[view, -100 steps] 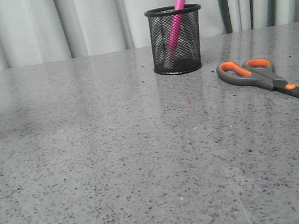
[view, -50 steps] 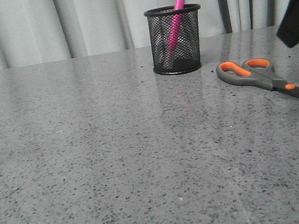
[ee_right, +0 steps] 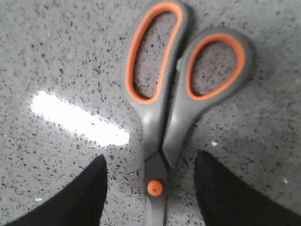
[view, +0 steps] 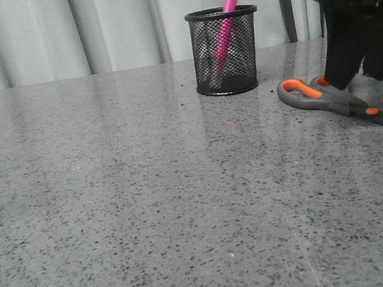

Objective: Put pen and scissors into bin
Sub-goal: 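Lower the right gripper onto the scissors handles and close it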

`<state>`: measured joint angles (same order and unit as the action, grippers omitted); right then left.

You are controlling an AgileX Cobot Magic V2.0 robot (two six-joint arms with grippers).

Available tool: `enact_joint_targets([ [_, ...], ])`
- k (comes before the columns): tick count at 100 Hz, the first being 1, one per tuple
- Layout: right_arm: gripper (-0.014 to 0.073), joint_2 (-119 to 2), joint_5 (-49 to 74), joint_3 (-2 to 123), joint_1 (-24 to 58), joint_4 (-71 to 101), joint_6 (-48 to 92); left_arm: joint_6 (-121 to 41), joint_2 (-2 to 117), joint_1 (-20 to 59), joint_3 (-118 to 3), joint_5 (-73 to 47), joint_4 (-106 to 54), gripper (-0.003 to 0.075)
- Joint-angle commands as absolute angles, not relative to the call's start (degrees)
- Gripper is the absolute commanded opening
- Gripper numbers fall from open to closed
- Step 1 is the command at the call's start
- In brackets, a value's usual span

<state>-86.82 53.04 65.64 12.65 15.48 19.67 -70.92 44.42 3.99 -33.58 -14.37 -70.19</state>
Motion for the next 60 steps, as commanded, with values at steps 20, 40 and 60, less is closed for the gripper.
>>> enact_joint_targets([
  [20, 0.0372, -87.7, 50.6, 67.8, 14.8, 10.2, 16.8, -70.2, 44.5, 4.5, -35.2, -13.0, -71.8, -0.0018],
  [40, 0.0370, -89.0, 48.7, 67.9, 14.8, 9.9, 16.8, -70.2, 44.5, 4.5, -35.2, -13.0, -72.0, -0.0018],
  [60, 0.0370, -89.1, 47.4, 67.9, 14.8, 9.9, 16.8, -70.2, 44.5, 4.5, -35.2, -13.0, -72.1, -0.0018],
])
